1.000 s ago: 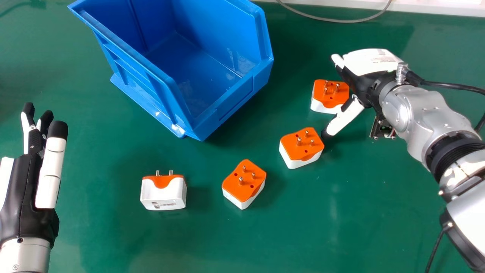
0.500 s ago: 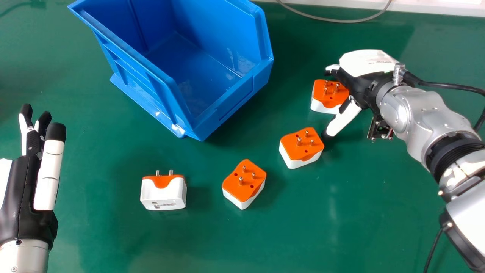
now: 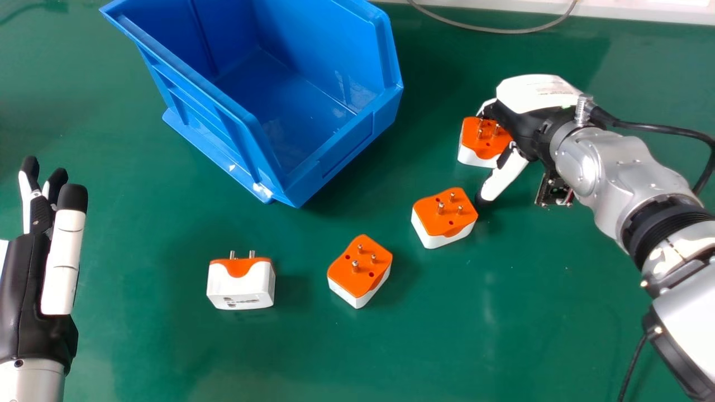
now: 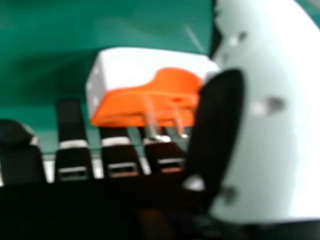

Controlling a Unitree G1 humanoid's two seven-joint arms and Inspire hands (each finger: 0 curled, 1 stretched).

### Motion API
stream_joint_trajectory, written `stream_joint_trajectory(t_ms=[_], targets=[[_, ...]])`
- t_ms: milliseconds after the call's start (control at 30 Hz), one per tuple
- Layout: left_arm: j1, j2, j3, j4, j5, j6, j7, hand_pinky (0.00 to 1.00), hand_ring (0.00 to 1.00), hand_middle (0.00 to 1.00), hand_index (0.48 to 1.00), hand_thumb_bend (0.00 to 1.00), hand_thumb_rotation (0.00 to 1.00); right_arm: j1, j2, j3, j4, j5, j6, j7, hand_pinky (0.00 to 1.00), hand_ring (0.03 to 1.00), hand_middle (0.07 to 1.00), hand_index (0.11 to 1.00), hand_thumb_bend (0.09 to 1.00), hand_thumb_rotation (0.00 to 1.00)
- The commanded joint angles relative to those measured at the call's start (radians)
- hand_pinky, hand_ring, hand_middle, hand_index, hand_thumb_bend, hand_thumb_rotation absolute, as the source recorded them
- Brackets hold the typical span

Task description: Pick all objects and put in blue box

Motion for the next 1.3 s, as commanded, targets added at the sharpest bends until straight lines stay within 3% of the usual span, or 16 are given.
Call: stream_joint_trajectory(t_ms=[0, 167, 333, 367, 500, 567, 967, 1267], targets=[[0.011, -0.003, 0.016, -0.032, -0.014, -0.002, 0.001, 1.0, 1.0, 1.0, 1.0, 0.81, 0.97, -0.033, -0.005, -0.006, -0.001, 0.004, -0.001, -0.006, 0.63, 0.709, 0.723, 0.754, 0.705, 0.26], [0.021, -0.003, 0.018, -0.05, -0.027, 0.008, -0.001, 1.0, 1.0, 1.0, 1.0, 0.84, 0.97, -0.03, -0.008, 0.003, -0.003, -0.007, -0.01, -0.024, 0.57, 0.651, 0.669, 0.715, 0.698, 0.25], [0.025, -0.007, 0.019, -0.059, -0.029, 0.014, -0.003, 1.0, 1.0, 1.0, 1.0, 0.87, 0.96, -0.029, -0.006, 0.011, 0.0, -0.014, -0.013, -0.046, 0.47, 0.544, 0.577, 0.632, 0.631, 0.22], [0.026, -0.007, 0.019, -0.062, -0.029, 0.016, -0.002, 1.0, 1.0, 1.0, 1.0, 0.87, 0.96, -0.029, -0.005, 0.012, 0.0, -0.016, -0.014, -0.051, 0.42, 0.487, 0.528, 0.6, 0.608, 0.2], [0.034, -0.01, 0.018, -0.089, -0.028, 0.032, 0.001, 1.0, 1.0, 1.0, 1.0, 0.88, 0.96, -0.029, -0.005, 0.012, 0.0, -0.016, -0.021, -0.074, 0.36, 0.42, 0.468, 0.555, 0.574, 0.18], [0.035, -0.012, 0.017, -0.099, -0.025, 0.04, 0.002, 1.0, 1.0, 1.0, 1.0, 0.88, 0.96, -0.028, -0.006, 0.009, -0.002, -0.013, -0.025, -0.083, 0.35, 0.408, 0.458, 0.54, 0.561, 0.17], [0.023, -0.014, 0.017, -0.095, -0.017, 0.048, 0.004, 1.0, 1.0, 1.0, 1.0, 0.84, 0.95, -0.027, -0.016, 0.035, -0.001, -0.049, -0.031, -0.156, 0.24, 0.302, 0.434, 0.505, 0.535, 0.07], [0.024, -0.02, 0.019, -0.099, -0.016, 0.051, 0.006, 1.0, 1.0, 1.0, 1.0, 0.82, 0.95, -0.023, -0.021, 0.022, -0.005, -0.037, -0.05, -0.158, 0.26, 0.331, 0.441, 0.51, 0.527, 0.04]])
